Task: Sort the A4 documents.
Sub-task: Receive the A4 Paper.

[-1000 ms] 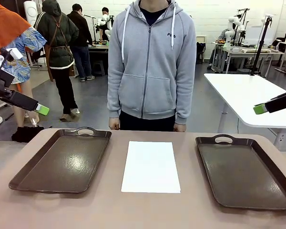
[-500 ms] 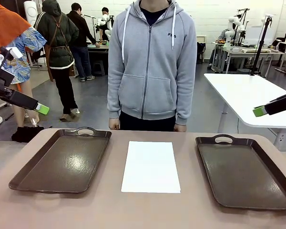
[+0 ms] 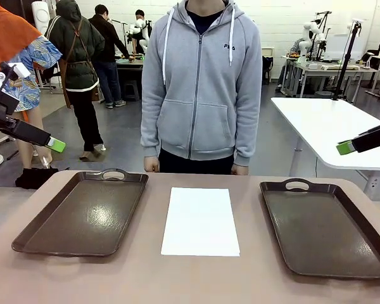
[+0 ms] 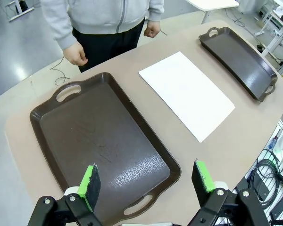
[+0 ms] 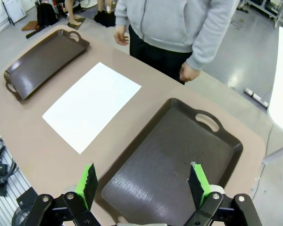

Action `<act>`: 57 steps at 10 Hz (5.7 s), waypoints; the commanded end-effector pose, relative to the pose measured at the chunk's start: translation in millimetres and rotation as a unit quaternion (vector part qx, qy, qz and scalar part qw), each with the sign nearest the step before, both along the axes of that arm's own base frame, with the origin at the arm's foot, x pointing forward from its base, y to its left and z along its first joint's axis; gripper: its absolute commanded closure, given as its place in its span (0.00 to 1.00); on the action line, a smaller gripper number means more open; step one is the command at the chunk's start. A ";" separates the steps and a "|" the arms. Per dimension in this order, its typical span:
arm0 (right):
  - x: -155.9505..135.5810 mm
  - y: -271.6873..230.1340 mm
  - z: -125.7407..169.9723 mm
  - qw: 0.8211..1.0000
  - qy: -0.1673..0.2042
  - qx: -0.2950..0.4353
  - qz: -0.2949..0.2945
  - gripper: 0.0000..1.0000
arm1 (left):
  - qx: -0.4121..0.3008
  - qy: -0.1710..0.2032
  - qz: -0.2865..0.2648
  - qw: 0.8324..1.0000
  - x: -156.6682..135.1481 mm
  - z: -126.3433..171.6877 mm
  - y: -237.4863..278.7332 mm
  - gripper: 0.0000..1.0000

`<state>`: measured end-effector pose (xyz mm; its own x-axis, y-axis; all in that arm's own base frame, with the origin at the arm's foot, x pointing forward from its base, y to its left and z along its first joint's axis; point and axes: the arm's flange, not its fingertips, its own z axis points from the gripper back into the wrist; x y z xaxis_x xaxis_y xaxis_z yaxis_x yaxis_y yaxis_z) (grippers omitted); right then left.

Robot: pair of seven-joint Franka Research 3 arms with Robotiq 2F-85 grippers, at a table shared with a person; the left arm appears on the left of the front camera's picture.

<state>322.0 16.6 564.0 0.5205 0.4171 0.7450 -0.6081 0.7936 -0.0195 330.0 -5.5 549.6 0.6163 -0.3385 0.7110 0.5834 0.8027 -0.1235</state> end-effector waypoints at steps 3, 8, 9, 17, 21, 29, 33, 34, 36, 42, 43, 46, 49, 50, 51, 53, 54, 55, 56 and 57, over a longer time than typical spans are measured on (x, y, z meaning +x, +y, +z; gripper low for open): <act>0.6 -0.1 -0.4 1.000 0.000 0.002 0.000 0.00 | -0.001 0.000 0.000 1.000 0.1 0.0 0.2 0.00; 0.6 -0.1 -0.4 1.000 0.000 0.002 0.000 0.00 | -0.001 0.000 0.000 1.000 0.1 0.0 0.2 0.00; 0.6 -0.1 -0.4 1.000 0.000 0.002 0.000 0.00 | -0.001 0.000 0.000 1.000 0.1 0.0 0.2 0.00; 0.6 -0.1 -0.4 1.000 0.000 0.002 0.000 0.00 | -0.001 0.000 0.000 1.000 0.1 0.0 0.2 0.00; 0.6 -0.1 -0.4 1.000 0.000 0.002 0.000 0.00 | -0.001 0.000 0.000 1.000 0.1 0.0 0.2 0.00; 0.6 -0.1 -0.4 1.000 0.000 0.002 0.000 0.00 | -0.001 0.000 0.000 1.000 0.1 0.0 0.2 0.00; 0.6 -0.1 -0.4 1.000 0.000 0.002 0.000 0.00 | -0.001 0.000 0.000 1.000 0.1 0.0 0.2 0.00; 0.6 -0.1 -0.4 1.000 0.000 0.002 0.000 0.00 | -0.001 0.000 0.000 1.000 0.1 0.0 0.2 0.00; 0.6 -0.1 -0.4 1.000 0.000 0.002 0.000 0.00 | -0.001 0.000 0.000 1.000 0.1 0.0 0.2 0.00; 0.6 -0.1 -0.4 1.000 0.000 0.002 0.000 0.00 | -0.001 0.000 0.000 1.000 0.1 0.0 0.2 0.00; 0.6 -0.1 -0.4 1.000 0.000 0.002 0.000 0.00 | -0.001 0.000 0.000 1.000 0.1 0.0 0.2 0.00; 0.6 -0.1 -0.4 1.000 0.000 0.002 0.000 0.00 | -0.001 0.000 0.000 1.000 0.1 0.0 0.2 0.00; 0.6 -0.1 -0.4 1.000 0.000 0.002 0.000 0.00 | -0.001 0.000 0.000 1.000 0.1 0.0 0.2 0.00; 0.6 -0.1 -0.4 1.000 0.000 0.002 0.000 0.00 | -0.001 0.000 0.000 1.000 0.1 0.0 0.2 0.00; 0.6 -0.1 -0.4 1.000 0.000 0.002 0.000 0.00 | -0.001 0.000 0.000 1.000 0.1 0.0 0.2 0.00; 0.6 -0.1 -0.4 1.000 0.000 0.002 0.000 0.00 | -0.001 0.000 0.000 1.000 0.1 0.0 0.2 0.00; 0.6 -0.1 -0.4 1.000 0.000 0.002 0.000 0.00 | -0.001 0.000 0.000 1.000 0.1 0.0 0.2 0.00; 0.6 -0.1 -0.4 1.000 0.000 0.002 0.000 0.00 | -0.001 0.000 0.000 1.000 0.1 0.0 0.2 0.00; 0.6 -0.1 -0.4 1.000 0.000 0.002 0.000 0.00 | -0.001 0.000 0.000 1.000 0.1 0.0 0.2 0.00; 0.6 -0.1 -0.4 1.000 0.000 0.002 0.000 0.00 | -0.001 0.000 0.000 1.000 0.1 0.0 0.2 0.00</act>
<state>322.0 16.6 564.1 0.5205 0.4171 0.7451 -0.6080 0.7937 -0.0195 330.1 -5.5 549.6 0.6165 -0.3386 0.7108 0.5834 0.8027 -0.1236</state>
